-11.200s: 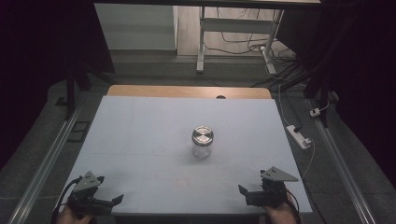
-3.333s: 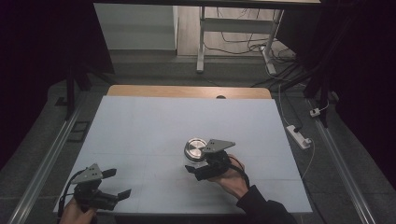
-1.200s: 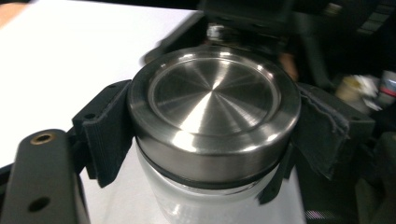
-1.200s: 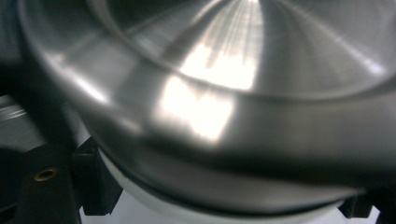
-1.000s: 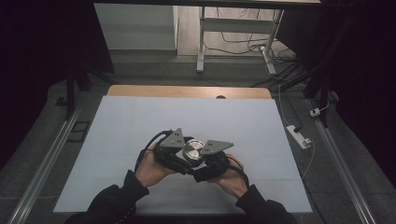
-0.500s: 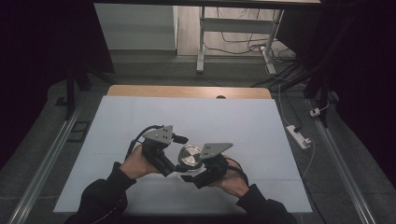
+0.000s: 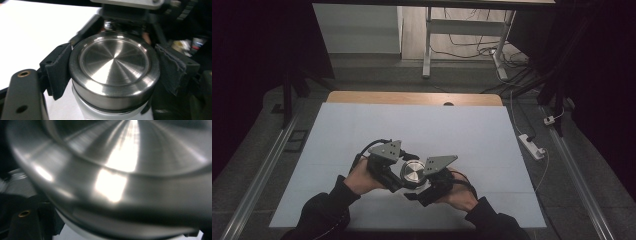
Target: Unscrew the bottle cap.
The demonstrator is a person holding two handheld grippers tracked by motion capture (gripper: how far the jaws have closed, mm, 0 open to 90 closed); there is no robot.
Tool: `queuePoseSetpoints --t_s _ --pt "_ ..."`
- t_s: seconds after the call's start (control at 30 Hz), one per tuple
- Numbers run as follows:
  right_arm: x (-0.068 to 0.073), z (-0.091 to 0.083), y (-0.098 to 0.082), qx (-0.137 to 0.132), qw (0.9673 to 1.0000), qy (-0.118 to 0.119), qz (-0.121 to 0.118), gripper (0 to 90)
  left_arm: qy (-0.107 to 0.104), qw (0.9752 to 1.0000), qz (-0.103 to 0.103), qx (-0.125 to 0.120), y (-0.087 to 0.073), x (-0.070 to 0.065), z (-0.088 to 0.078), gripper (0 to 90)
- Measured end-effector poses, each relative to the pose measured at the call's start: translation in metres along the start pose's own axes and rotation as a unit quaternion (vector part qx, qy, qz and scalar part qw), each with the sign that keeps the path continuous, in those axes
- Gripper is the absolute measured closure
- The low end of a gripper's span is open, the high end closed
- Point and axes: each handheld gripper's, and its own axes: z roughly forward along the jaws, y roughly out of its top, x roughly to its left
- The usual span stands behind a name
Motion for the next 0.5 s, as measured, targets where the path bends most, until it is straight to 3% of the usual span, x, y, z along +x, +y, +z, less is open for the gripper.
queuePoseSetpoints --t_s 0.07,0.13,0.2,0.27,0.37,0.43,0.5 --pt "-0.003 0.000 0.000 -0.002 0.9992 -0.034 0.020 15.2 0.056 0.9983 -0.013 0.002 0.004 -0.006 0.005 19.7" --pt "-0.005 0.000 0.000 -0.002 0.9970 -0.068 0.039 15.2 0.105 0.9942 -0.024 0.000 0.007 -0.011 0.011 19.7" --pt "-0.006 0.000 0.000 -0.004 0.9944 -0.091 0.054 15.2 0.122 0.9920 -0.031 0.001 0.008 -0.013 0.015 19.6" --pt "-0.005 0.000 0.000 -0.004 0.9932 -0.104 0.053 15.2 0.103 0.9942 -0.032 -0.006 0.007 -0.010 0.013 17.4" --pt "-0.004 -0.003 0.001 -0.014 0.9940 -0.094 0.054 15.2 0.052 0.9970 -0.046 -0.035 0.004 -0.001 0.003 9.2" --pt "-0.005 -0.004 0.002 -0.017 0.9952 -0.085 0.047 15.2 0.026 0.9979 -0.041 -0.043 0.002 0.004 -0.007 6.7" --pt "-0.005 -0.005 0.002 -0.018 0.9967 -0.069 0.040 15.2 0.015 0.9988 -0.027 -0.038 0.001 0.006 -0.015 6.7"
